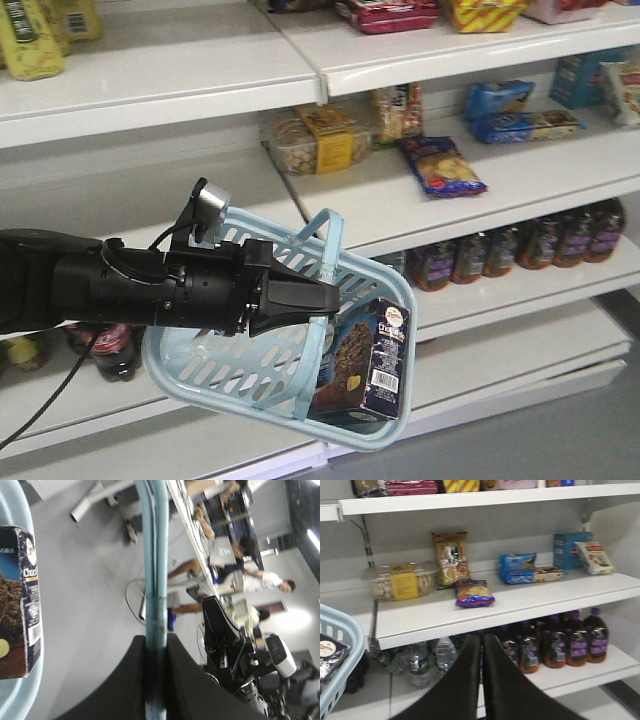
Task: Left arm holds basket, right arm returns cookies
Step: 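Drive up to the shelf with yellow bottles, basket in left gripper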
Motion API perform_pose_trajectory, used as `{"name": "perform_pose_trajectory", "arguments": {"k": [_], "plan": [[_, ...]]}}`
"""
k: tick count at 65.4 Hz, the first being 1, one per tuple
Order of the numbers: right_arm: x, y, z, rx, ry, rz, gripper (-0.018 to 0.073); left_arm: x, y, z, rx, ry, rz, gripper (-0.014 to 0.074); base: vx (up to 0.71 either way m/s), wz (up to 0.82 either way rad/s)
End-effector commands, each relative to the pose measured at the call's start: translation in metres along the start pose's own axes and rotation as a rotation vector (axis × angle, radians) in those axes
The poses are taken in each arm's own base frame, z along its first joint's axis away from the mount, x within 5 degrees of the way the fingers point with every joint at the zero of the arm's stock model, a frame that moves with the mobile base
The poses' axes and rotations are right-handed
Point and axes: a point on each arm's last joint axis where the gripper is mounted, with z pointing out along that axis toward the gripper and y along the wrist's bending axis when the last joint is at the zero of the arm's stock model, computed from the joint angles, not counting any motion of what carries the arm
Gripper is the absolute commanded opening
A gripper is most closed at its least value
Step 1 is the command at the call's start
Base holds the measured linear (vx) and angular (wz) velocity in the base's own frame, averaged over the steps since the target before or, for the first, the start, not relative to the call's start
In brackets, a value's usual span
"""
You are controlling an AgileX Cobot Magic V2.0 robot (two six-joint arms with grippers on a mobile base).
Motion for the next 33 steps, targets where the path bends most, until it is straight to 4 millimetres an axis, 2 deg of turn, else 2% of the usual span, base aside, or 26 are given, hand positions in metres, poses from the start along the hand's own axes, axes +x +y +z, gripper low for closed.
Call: {"name": "perform_pose_trajectory", "arguments": {"k": [1,33], "plan": [[-0.0064,0.0001,-0.001,0.001,-0.08,-0.015,-0.0004,-0.0082,-0.0349,-0.0077,0.163,-0.064,0.03,-0.0006,0.2,0.71],[-0.0064,0.0001,-0.001,0.001,-0.08,-0.015,-0.0004,-0.0082,-0.0349,-0.0077,0.163,-0.064,0.03,-0.0006,0.17,0.62]]}}
